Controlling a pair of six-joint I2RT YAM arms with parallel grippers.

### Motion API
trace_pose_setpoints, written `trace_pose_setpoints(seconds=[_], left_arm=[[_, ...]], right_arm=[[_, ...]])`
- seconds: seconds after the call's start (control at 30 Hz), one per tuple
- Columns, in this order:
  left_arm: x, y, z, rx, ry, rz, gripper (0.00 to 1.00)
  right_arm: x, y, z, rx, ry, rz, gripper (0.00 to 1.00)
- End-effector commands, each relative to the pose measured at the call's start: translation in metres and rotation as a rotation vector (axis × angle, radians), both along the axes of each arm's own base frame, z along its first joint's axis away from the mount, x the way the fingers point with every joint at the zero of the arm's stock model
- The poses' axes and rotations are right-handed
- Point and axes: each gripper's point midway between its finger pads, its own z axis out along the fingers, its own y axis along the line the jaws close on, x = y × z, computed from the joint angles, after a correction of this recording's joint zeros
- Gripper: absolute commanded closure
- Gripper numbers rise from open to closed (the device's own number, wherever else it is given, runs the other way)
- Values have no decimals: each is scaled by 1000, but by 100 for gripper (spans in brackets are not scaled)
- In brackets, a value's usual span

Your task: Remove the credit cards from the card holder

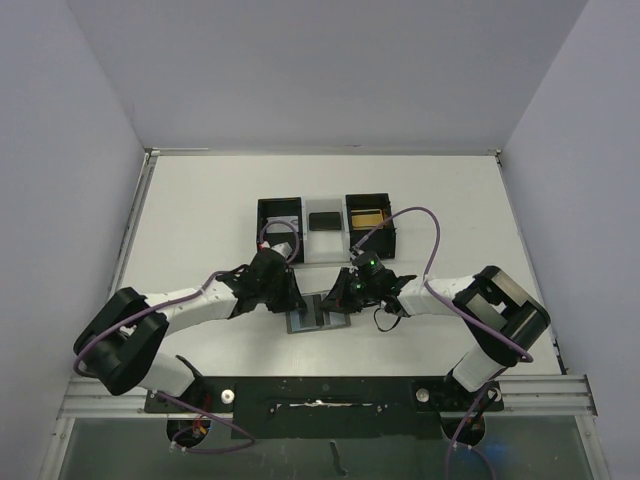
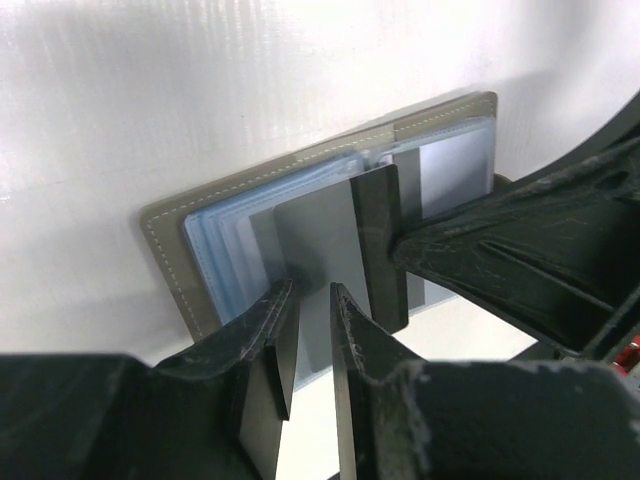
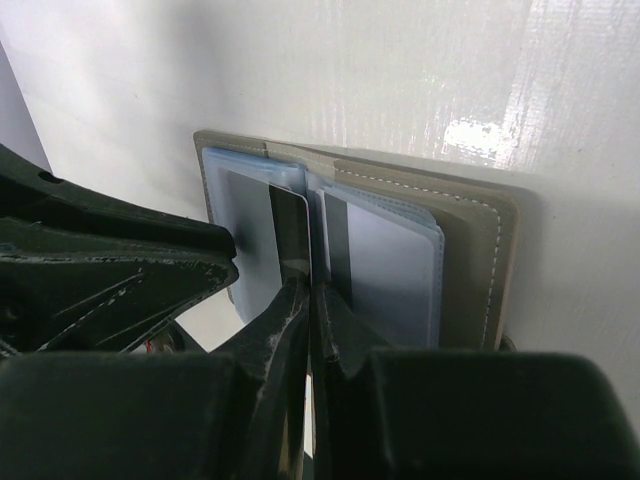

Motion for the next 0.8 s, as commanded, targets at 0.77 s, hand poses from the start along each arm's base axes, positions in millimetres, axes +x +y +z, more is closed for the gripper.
trace_pose_setpoints(seconds=[0.77], left_arm=[[-13, 23, -17, 133, 7, 16, 91]], right_arm=[[0, 7, 6, 114, -14, -6, 77]])
